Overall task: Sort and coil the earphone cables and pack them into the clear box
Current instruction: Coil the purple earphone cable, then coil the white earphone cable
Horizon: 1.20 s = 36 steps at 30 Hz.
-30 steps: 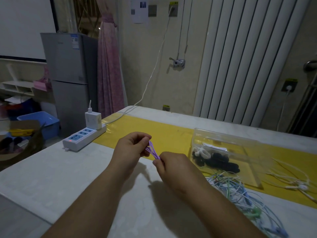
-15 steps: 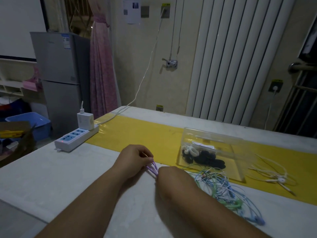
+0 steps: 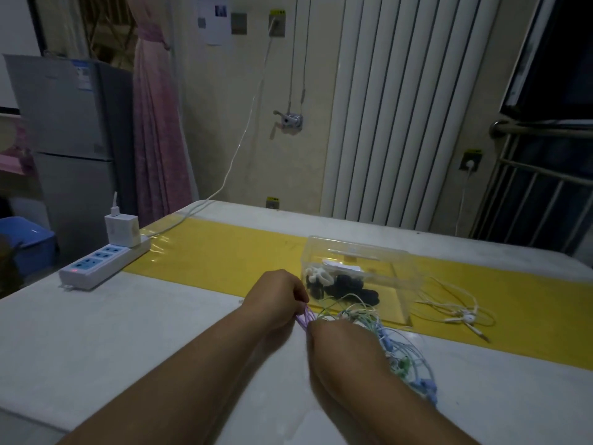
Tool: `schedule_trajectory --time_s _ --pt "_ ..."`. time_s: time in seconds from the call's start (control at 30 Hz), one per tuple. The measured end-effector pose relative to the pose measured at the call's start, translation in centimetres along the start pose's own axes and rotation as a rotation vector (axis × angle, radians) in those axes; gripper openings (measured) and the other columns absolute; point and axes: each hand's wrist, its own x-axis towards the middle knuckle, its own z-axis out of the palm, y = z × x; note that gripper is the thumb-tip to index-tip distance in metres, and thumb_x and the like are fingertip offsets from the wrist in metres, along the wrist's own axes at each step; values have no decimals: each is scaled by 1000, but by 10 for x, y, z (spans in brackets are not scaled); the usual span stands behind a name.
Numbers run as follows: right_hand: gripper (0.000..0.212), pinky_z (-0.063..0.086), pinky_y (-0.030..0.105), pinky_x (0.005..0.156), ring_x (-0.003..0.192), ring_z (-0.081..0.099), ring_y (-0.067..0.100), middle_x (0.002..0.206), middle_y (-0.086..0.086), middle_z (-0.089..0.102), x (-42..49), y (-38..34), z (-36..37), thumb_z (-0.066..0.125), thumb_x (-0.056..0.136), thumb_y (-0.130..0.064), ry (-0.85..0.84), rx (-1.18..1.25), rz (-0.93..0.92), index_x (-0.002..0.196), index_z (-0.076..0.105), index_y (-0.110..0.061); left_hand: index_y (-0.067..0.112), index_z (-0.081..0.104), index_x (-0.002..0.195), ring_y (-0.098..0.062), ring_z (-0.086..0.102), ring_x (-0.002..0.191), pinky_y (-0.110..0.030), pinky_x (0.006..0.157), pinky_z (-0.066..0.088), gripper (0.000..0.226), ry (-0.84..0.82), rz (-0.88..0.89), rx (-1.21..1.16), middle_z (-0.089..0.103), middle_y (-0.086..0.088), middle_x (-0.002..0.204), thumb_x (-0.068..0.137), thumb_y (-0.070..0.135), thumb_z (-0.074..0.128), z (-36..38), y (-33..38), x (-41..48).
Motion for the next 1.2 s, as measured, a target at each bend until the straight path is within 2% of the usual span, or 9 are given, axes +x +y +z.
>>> schedule_trajectory --time_s 0.1,0.23,0.4,0.53,0.67,0.87,0.93,1.0,1.2 --pt "25 35 34 68 98 63 30 106 6 66 -6 8 0 45 92 -20 40 -29 -27 113 59 -20 20 78 93 -14 65 89 -21 72 42 17 42 49 8 74 1 94 77 17 74 11 9 0" --pt "29 37 35 67 91 64 32 102 8 67 -11 16 9 35 98 -28 147 17 -57 115 57 -21 19 77 96 -19 65 92 -21 75 42 20 103 118 36 74 -3 97 80 15 67 21 19 -2" --pt "37 36 35 69 99 57 32 115 8 55 -15 20 13 33 98 -32 227 45 -99 129 50 -22 20 77 93 -20 64 87 -28 75 48 15 171 120 45 73 -4 93 80 22 69 27 21 -4" --pt "32 34 36 65 93 57 29 105 7 59 -18 17 7 35 97 -34 311 -2 -124 120 52 -21 19 76 91 -21 63 87 -29 75 48 14 153 116 37 72 -4 93 79 22 71 29 19 -7" --pt "22 33 31 49 58 56 24 66 2 62 -18 17 5 58 76 -38 367 -86 -133 91 63 -23 20 77 89 -20 64 86 -29 76 50 15 143 104 5 73 -3 92 75 19 69 29 17 -8" --pt "17 26 27 44 51 54 21 68 0 57 -19 17 1 65 70 -40 411 -58 -108 79 61 -25 19 74 87 -23 62 82 -30 70 48 14 149 118 43 69 -5 88 77 16 65 27 20 -11" --pt "15 23 25 42 46 52 20 67 -1 55 -21 19 -4 58 74 -39 429 -69 -81 79 64 -26 21 72 83 -24 60 81 -27 62 39 12 151 119 91 67 -5 85 78 16 62 26 23 -12" --pt "25 22 24 40 42 49 19 65 -1 52 -23 22 -10 44 78 -37 477 -61 -84 75 66 -24 20 73 84 -25 60 80 -26 61 35 13 151 104 103 67 -7 85 78 16 62 24 26 -12" --pt "21 25 25 44 48 49 22 61 -2 52 -23 33 -28 47 78 -34 609 113 -125 63 55 -22 18 76 91 -21 62 81 -27 65 43 23 127 57 24 72 -6 88 78 7 60 16 28 -12"
